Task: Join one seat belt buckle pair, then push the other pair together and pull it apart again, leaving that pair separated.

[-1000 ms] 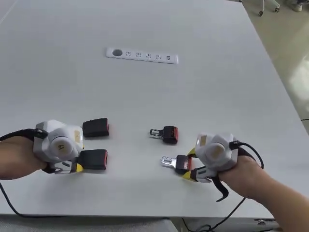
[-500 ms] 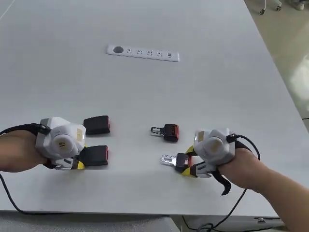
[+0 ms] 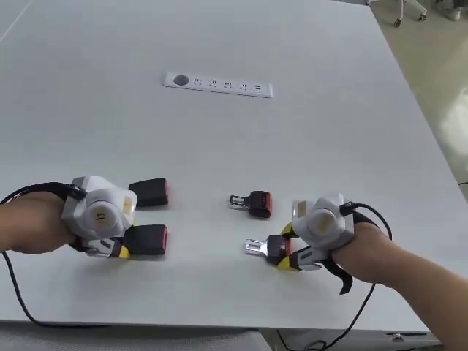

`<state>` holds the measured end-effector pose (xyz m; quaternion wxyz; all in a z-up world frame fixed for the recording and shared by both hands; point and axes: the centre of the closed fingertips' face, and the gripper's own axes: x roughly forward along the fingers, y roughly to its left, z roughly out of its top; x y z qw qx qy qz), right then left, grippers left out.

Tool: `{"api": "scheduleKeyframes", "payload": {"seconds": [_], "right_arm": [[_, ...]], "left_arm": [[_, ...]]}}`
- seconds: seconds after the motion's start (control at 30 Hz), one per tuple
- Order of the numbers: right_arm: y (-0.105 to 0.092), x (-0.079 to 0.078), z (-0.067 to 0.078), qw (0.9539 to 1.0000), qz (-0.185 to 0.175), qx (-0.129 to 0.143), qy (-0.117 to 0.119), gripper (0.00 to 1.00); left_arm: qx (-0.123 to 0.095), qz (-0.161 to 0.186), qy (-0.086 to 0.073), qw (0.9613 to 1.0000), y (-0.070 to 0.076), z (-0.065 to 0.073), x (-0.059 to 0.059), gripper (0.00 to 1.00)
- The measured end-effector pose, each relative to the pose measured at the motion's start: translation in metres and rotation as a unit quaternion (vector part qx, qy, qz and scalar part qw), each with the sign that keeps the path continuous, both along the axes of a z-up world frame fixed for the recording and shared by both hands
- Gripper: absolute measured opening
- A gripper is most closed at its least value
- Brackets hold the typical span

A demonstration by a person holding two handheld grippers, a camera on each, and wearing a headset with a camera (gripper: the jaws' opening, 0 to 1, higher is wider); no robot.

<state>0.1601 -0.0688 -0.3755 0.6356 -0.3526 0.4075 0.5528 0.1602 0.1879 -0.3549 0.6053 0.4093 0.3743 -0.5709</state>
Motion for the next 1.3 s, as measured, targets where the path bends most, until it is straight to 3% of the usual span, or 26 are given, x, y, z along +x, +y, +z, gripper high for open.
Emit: {"api": "scheduleKeyframes", "payload": {"seconds": [0.2, 0.4, 0.6, 1.0, 1.3], "right_arm": [[0.004, 0.0, 0.0, 0.9999, -0.005, -0.016, 0.003, 0.35], [0.02, 0.003, 0.0, 0.9999, -0.012, -0.004, 0.01, 0.34], [0.052, 0.002, 0.001, 0.9999, -0.002, 0.014, 0.001, 0.34], [0.106, 0.009, 0.002, 0.9987, 0.016, 0.046, -0.015, 0.35], [0.141, 0.005, 0.002, 0.9976, 0.033, 0.059, -0.013, 0.35]], "left_arm": [[0.004, 0.001, 0.002, 1.0, 0.0, -0.001, 0.0, 0.31], [0.008, -0.002, 0.005, 1.0, 0.0, -0.001, -0.001, 0.31], [0.005, -0.001, 0.005, 1.0, 0.0, -0.001, -0.001, 0.31], [0.02, -0.013, 0.01, 0.9997, 0.007, -0.023, 0.015, 0.31], [0.03, -0.016, 0.007, 0.9994, 0.008, -0.027, 0.013, 0.31]]}}
